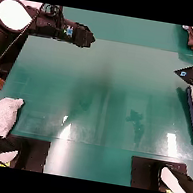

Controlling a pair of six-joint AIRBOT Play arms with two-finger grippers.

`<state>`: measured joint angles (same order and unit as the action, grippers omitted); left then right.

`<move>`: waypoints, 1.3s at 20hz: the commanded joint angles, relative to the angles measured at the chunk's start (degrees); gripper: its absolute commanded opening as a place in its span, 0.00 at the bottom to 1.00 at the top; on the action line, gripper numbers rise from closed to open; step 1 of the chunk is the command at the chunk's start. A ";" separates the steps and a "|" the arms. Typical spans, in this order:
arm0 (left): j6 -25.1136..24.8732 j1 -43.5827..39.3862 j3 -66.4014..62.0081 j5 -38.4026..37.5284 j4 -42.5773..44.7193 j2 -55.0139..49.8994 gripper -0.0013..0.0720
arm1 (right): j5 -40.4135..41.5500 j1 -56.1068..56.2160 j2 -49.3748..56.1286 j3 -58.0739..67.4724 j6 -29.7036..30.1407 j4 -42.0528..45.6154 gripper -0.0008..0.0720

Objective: Fold the shirts.

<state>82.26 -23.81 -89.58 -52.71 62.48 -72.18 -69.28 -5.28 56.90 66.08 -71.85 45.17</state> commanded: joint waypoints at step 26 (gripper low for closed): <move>6.82 43.89 50.14 -28.74 33.77 34.60 0.85 | -4.31 0.07 -0.02 -0.02 1.88 0.02 0.03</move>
<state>87.11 16.64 -47.35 -83.55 92.58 -38.46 -73.56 -5.28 56.90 66.08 -70.37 45.19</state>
